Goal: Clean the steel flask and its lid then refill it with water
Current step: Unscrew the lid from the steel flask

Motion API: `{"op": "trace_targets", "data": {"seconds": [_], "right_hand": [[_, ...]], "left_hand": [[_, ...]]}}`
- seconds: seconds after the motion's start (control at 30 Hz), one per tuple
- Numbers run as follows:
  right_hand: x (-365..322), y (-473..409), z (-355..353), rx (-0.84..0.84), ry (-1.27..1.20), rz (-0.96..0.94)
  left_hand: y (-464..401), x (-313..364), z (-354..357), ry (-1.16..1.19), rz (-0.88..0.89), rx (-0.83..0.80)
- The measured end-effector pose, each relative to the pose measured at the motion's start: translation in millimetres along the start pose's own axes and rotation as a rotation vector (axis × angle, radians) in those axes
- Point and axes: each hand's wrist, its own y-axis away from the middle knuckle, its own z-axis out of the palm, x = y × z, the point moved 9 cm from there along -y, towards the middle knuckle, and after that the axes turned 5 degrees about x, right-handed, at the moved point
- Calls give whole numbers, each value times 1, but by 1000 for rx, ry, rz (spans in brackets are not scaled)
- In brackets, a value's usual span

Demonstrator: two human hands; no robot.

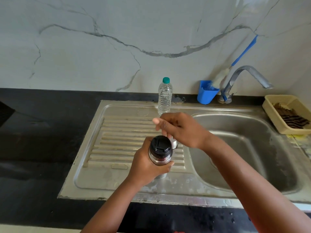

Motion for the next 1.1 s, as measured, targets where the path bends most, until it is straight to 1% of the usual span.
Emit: {"op": "trace_targets", "data": {"seconds": [0.03,0.07,0.1,0.13,0.17,0.23,0.3,0.43,0.5,0.63,0.9,1.1], "right_hand": [[-18,9,1,-59,69,-16],[-29,17,4,-106,225,-30],[-37,24,8,-132,430,-48],[-42,29,14,-148,624,-72],[-44,32,21,-156,762,-97],[-44,35,34,-142,857,-160],[-44,35,38,-111,833,-230],[-48,35,33,-78,718,-311],[-51,35,30,-57,713,-344],[-46,37,35,-102,710,-351],[-45,47,40,-166,671,-436],[-44,50,42,-224,637,-497]], "left_hand": [[1,0,0,2,-9,1],[1,-1,0,8,-21,-5],[1,-1,0,18,-34,-12],[2,-1,0,18,-47,-18],[2,-2,0,11,-59,-22],[2,-2,0,-25,-61,-22],[3,0,0,-51,-49,-23],[6,6,-4,-29,-36,-20],[9,11,-4,1,-34,-23],[19,11,-2,18,-32,-28],[29,10,4,-19,-9,-5],[35,7,4,-17,-50,36]]}}
